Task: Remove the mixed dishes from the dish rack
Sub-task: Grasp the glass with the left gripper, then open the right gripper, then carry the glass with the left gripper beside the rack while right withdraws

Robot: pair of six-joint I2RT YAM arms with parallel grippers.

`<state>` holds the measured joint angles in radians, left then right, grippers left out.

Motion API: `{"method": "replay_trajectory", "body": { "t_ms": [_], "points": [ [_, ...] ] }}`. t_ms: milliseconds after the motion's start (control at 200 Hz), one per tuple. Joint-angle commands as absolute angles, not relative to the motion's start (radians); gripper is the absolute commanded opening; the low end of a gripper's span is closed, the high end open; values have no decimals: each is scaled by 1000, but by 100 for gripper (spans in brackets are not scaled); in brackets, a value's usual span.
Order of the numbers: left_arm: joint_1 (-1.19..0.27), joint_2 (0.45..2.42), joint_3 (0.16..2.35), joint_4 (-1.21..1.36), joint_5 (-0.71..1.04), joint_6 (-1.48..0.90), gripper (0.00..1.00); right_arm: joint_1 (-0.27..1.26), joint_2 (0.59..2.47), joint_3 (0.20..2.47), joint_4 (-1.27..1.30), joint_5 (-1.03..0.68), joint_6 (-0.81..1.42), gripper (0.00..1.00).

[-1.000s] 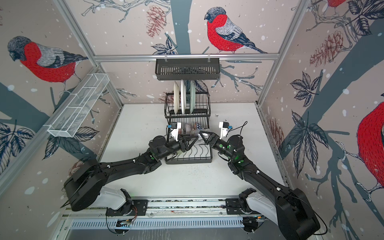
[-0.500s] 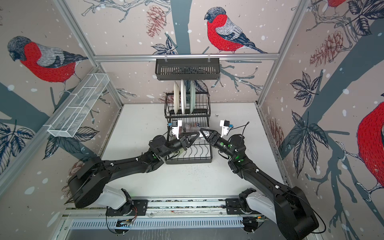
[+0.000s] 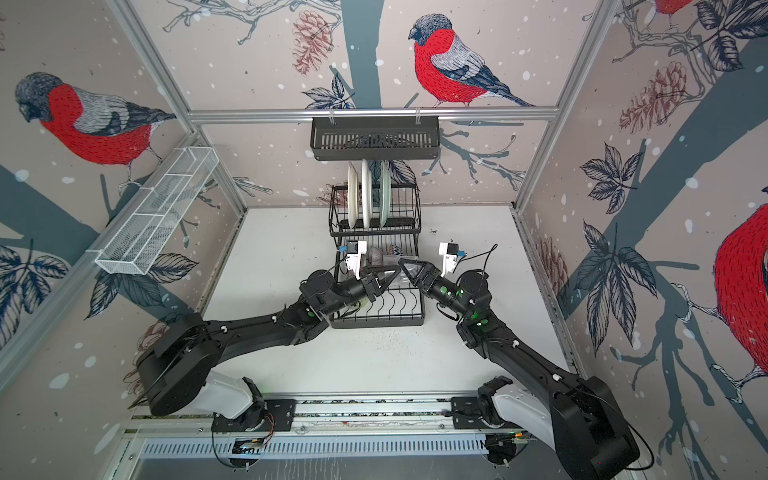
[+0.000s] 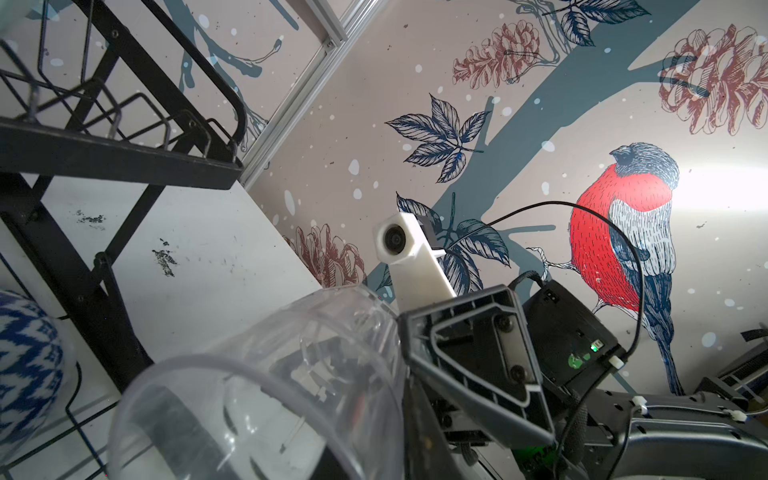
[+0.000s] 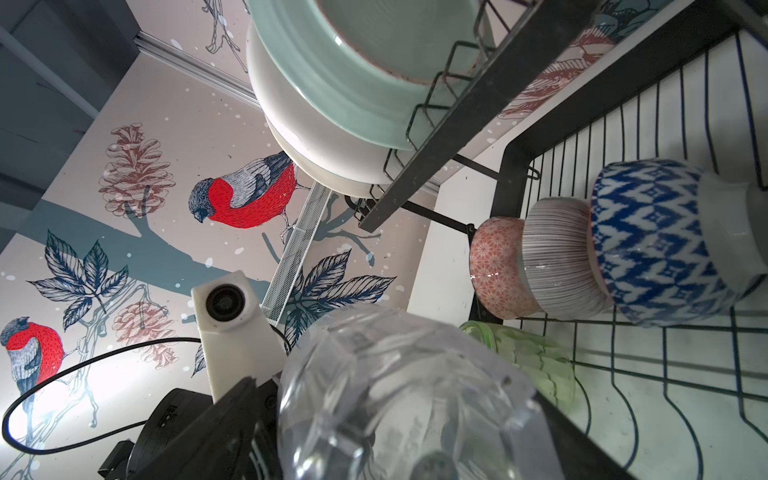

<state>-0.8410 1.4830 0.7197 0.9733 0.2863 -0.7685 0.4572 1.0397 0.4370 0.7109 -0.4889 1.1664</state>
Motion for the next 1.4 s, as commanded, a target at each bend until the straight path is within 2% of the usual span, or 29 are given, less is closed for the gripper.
{"method": "replay_trajectory", "body": {
  "t_ms": [0, 305, 515, 820, 951, 1121, 1396],
  "points": [
    [-839, 1480, 725, 909, 233, -724, 0, 457, 1021, 436, 738, -490, 1133, 98],
    [-840, 1423, 726, 771, 157, -681, 0, 401, 950, 423, 666, -491, 1100, 99],
    [-841, 1365, 740, 571, 59, -610, 0, 396, 886, 435, 503, -421, 994, 99],
    [-841, 1216, 788, 120, -309, -553, 0, 395, 777, 488, 189, -249, 823, 99],
    [-833, 1167, 806, -37, -460, -556, 0, 395, 728, 487, 134, -185, 771, 100],
    [-732, 1153, 867, -218, -532, -579, 0, 394, 702, 487, 92, -136, 712, 99],
    [-578, 1225, 957, -307, -595, -535, 0, 395, 694, 502, 25, -80, 632, 99]
  ]
}}
